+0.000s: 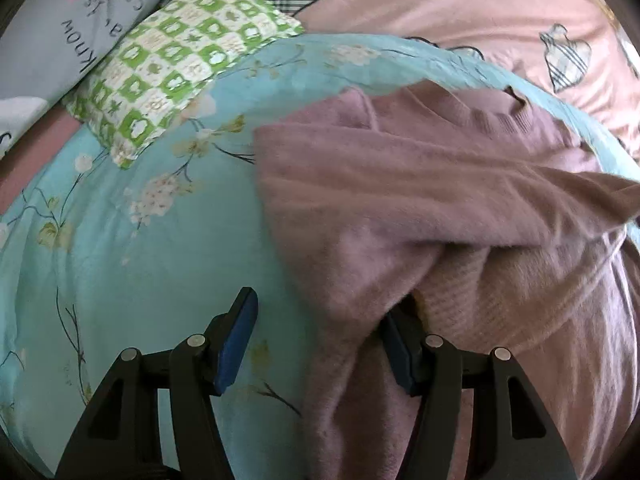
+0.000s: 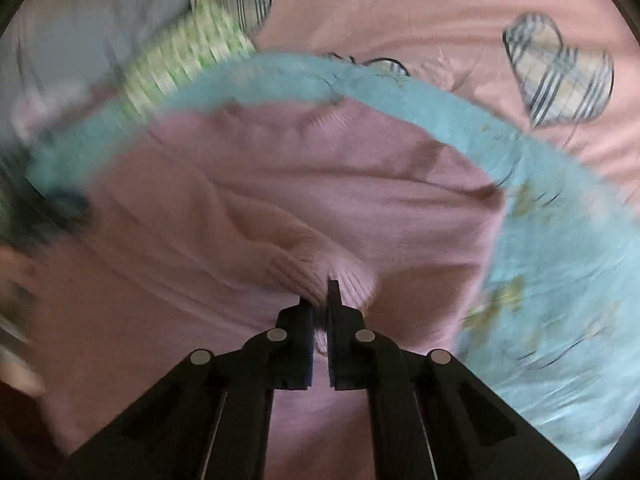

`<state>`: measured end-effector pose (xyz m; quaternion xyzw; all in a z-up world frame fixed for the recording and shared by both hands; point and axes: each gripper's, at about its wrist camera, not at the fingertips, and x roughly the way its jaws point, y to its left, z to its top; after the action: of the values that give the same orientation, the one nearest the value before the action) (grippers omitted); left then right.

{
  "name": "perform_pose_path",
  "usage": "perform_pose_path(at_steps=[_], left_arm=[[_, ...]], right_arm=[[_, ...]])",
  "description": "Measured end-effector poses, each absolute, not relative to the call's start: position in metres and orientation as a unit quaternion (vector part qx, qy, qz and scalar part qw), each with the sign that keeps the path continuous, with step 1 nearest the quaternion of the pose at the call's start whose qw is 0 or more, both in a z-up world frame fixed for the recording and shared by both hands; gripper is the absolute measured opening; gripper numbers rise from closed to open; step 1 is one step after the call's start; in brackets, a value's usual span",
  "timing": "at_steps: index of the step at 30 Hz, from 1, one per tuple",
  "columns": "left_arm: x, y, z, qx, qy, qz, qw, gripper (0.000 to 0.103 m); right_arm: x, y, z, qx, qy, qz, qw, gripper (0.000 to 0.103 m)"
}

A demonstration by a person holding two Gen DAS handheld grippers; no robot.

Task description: Fold small clothes

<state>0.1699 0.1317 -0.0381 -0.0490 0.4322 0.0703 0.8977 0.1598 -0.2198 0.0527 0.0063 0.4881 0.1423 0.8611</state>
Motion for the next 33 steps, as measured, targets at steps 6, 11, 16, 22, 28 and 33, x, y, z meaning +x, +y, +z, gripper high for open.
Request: perform_pose_path(at_steps=[6,11,16,22,28,33], left_arm=[[0.170,0.136,-0.036,-0.055,0.428,0.077,0.899,0.061],[0.169,0.137,-0.036,-0.059,0.426,0.079,0.899,0.061],[0.171,0.145,-0.038,-0.070,0.425,0.081,0.899,0.061],[0.174,0.146,-0.039,-0.077,0.427,0.084,0.897,0.062],[0.174,0.146,-0.041,-0.081,0.429,0.084,0.896,0.062],[0.174,0.146,-0.041,-0.082,0.429,0.084,0.896,0.062]], right_arm=[[0.154,-0.251,0.111,0.182,0.441,0.200,0.856,0.006],[0.182,-0.281,0.080,0.224,0.496,0.109,0.832,0.005],[0.204,-0.304,0.025,0.264,0.521,0.034,0.811,0.005],[0.222,-0.305,0.004,0.277,0.492,-0.007,0.825,0.009],[0.211,-0.301,0.015,0.250,0.453,-0.043,0.855,0.044],[0.173,-0.290,0.027,0.244,0.435,-0.024,0.866,0.045]])
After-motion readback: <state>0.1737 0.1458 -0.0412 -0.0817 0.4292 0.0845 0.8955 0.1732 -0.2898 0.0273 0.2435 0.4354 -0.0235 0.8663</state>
